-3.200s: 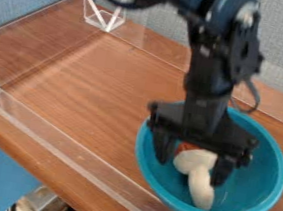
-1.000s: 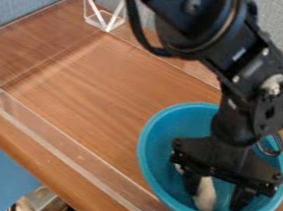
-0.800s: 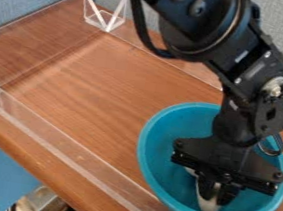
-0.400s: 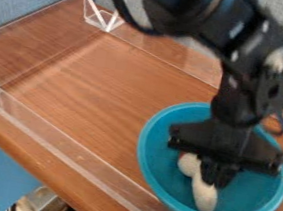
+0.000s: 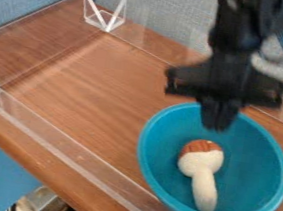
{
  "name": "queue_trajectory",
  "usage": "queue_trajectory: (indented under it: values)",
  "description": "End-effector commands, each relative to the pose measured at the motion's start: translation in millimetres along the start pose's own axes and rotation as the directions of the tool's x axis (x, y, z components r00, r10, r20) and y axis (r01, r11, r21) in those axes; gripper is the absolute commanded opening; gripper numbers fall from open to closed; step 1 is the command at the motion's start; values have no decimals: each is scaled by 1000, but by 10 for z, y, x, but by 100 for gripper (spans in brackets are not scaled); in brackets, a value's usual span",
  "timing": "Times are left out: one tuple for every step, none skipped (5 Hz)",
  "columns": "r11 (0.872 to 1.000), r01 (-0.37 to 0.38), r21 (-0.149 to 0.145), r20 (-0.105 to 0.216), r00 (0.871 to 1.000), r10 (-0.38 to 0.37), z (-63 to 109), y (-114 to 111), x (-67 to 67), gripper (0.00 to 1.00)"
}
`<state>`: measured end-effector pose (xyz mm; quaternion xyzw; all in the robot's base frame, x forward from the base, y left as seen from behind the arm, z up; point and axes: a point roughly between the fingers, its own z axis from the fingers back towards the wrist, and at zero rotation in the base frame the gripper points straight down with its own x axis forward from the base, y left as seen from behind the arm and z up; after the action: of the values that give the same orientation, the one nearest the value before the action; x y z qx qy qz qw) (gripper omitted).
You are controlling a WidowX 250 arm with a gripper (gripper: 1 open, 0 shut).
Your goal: Remove the mushroom from inside the blue bowl and put it on the table
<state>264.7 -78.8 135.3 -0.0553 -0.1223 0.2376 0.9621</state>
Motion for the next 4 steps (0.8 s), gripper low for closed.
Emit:
queue_trajectory:
  values:
    - [996,-74,-40,60,995,76,262,-86,172,0]
    - [997,-78,-6,48,996,78,108,-234,19,100]
    - [999,-29,23,27,999,28,-80,-227,-152,100]
    - [999,38,28,21,999,-39,-265,-204,-287,100]
